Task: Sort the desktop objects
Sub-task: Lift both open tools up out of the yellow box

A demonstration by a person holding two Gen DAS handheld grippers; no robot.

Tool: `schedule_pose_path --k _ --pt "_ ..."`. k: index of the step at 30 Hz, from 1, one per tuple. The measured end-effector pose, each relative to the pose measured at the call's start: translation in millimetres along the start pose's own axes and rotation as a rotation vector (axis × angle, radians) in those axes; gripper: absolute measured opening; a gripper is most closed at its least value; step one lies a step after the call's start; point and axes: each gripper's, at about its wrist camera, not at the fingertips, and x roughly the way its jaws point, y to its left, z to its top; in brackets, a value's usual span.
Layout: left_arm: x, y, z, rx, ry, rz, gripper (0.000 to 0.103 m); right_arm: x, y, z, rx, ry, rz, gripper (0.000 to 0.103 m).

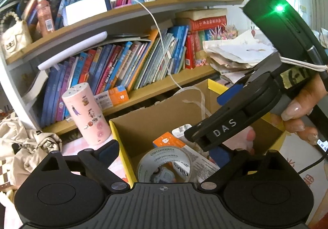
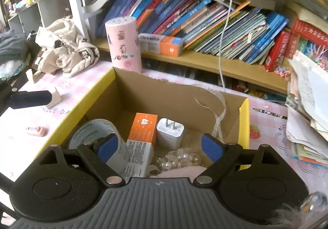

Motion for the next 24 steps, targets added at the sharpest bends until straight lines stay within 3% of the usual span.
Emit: schedule_pose_path --k 7,14,24 --pt "-29.5 -1.7 -5.4 -0.019 -0.032 -0.016 0.096 -31.1 8.3 -18.2 0.024 -0.091 -0.016 0.099" --pt "-48.1 -6.0 -14.3 -0.060 -0.040 -0.025 0.096 -57.9 14.9 -34.9 0.057 -0.155 -0.071 0.099" --pt "-65.0 -3.3 -35.3 -0.128 -0.021 -0.011 0.096 -76.0 23.3 -74.3 0.087 -0.150 -0.144 0.103"
